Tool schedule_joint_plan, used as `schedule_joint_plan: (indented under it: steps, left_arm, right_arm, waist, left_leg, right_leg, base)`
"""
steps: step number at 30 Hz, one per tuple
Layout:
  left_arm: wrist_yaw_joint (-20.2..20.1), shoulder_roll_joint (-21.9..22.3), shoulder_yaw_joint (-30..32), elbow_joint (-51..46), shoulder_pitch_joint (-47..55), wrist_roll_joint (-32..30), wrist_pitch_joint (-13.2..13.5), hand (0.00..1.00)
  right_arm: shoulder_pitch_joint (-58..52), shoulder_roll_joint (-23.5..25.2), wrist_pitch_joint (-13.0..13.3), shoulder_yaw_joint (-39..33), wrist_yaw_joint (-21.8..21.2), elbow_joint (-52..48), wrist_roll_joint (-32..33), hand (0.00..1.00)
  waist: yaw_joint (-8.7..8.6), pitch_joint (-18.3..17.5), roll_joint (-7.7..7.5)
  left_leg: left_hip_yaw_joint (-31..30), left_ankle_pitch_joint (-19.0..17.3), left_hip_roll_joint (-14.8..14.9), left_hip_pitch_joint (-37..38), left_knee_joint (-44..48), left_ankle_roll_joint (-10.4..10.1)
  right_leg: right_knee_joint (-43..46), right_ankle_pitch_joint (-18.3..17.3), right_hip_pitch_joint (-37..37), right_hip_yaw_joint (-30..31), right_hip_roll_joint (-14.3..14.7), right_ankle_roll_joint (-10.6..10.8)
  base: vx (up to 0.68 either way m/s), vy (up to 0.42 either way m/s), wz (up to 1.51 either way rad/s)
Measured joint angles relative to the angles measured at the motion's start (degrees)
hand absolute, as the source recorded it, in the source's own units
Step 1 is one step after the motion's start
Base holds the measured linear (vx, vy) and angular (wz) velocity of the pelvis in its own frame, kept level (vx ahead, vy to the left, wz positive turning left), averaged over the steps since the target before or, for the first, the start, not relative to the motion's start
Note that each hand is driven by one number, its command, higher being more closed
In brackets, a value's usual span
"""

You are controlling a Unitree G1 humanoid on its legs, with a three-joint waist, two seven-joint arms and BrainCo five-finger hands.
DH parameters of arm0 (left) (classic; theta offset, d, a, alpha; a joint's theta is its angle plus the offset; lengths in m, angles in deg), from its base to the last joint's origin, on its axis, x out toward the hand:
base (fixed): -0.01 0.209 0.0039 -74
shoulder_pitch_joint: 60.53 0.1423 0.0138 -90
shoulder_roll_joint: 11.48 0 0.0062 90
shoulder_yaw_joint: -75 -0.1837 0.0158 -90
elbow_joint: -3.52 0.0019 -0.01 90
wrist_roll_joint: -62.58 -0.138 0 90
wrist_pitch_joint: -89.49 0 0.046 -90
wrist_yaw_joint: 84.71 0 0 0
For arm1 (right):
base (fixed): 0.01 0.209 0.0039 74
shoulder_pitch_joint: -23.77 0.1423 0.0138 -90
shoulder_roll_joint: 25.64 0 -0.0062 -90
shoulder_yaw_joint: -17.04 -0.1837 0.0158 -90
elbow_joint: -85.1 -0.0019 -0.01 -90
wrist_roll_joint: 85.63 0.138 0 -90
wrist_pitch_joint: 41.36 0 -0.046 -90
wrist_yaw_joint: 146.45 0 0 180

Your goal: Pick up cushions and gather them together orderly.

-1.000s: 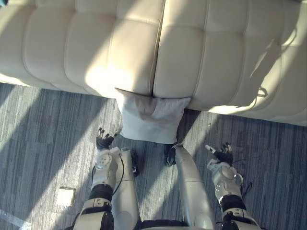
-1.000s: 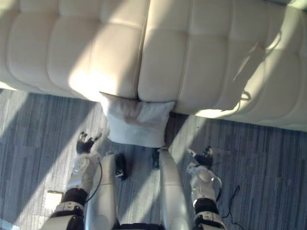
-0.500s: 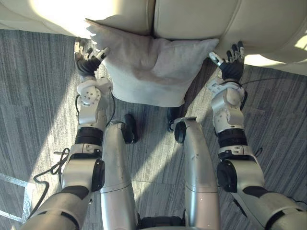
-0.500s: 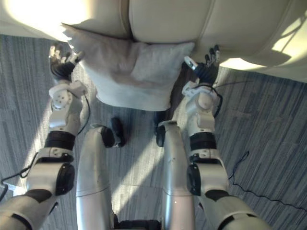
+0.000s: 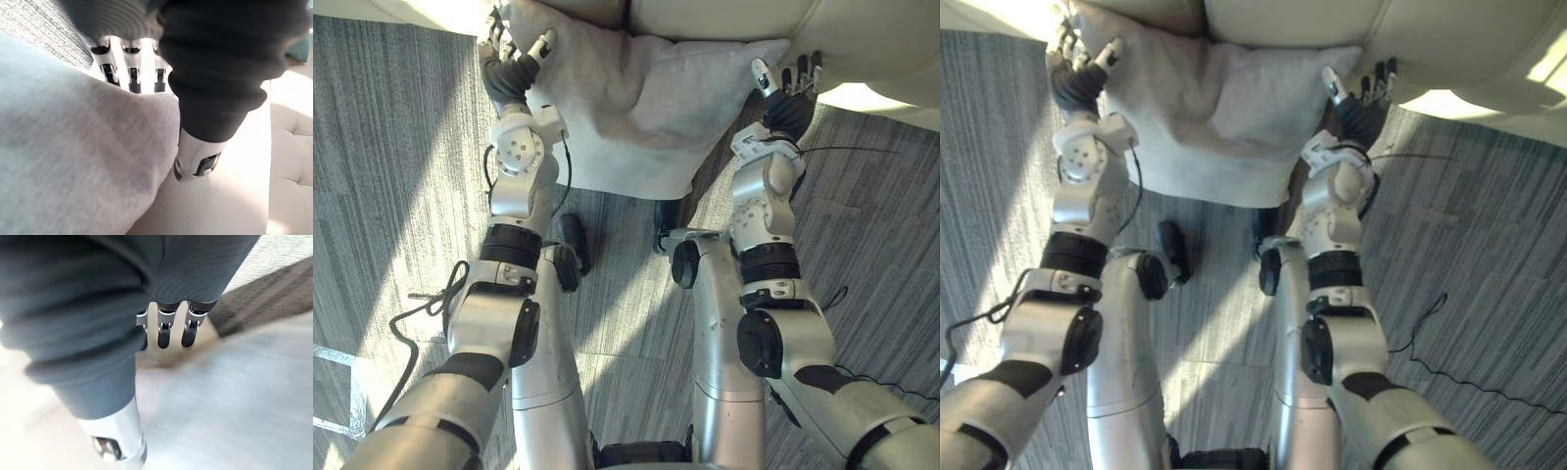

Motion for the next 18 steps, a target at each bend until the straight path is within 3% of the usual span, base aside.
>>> schedule_joint_plan:
  steps: [2, 8, 18]
  left_arm:
    - [0.00, -0.07, -0.97, 0.00, -0.44, -0.06, -0.01, 1.00]
    - [-0.34, 0.34, -1.15, -0.07, -0.35, -0.14, 0.00, 1.00]
    - [-0.39, 3.01, -0.93, -4.01, 2.48, -0.80, 1.16, 1.00]
  right_arm:
    - [-1.46, 2.44, -0.15, -0.05, -0.05, 1.39, -0.26, 1.00]
    - [-5.55, 2.56, -0.16, -0.30, -0.53, 1.82, -1.21, 1.00]
    - [-6.92, 3.00, -0.11, 0.01, -0.41, 0.51, -1.19, 1.00]
  waist:
    - [-0.19, 0.00, 0.00]
    - [-1.25, 0.01, -0.06]
    - [-1.39, 0.08, -0.31]
  left_leg:
    - [-0.34, 0.05, -0.28, -0.14, 0.17, -0.10]
    - [-0.10, 0.01, -0.30, -0.30, 0.78, -0.04]
    - [-0.10, 0.03, 0.32, -0.51, 0.66, -0.04]
  right_leg:
    - [0.42, 0.02, -0.05, 0.04, -0.04, -0.06]
    - [0.81, -0.29, -0.28, 0.53, 0.16, 0.60]
    - [0.82, -0.17, -0.85, 0.41, 0.64, 0.79]
  base:
    - [0.00, 0.022, 0.09]
    - [0.00, 0.012, -0.01]
    - [-0.01, 0.004, -0.02]
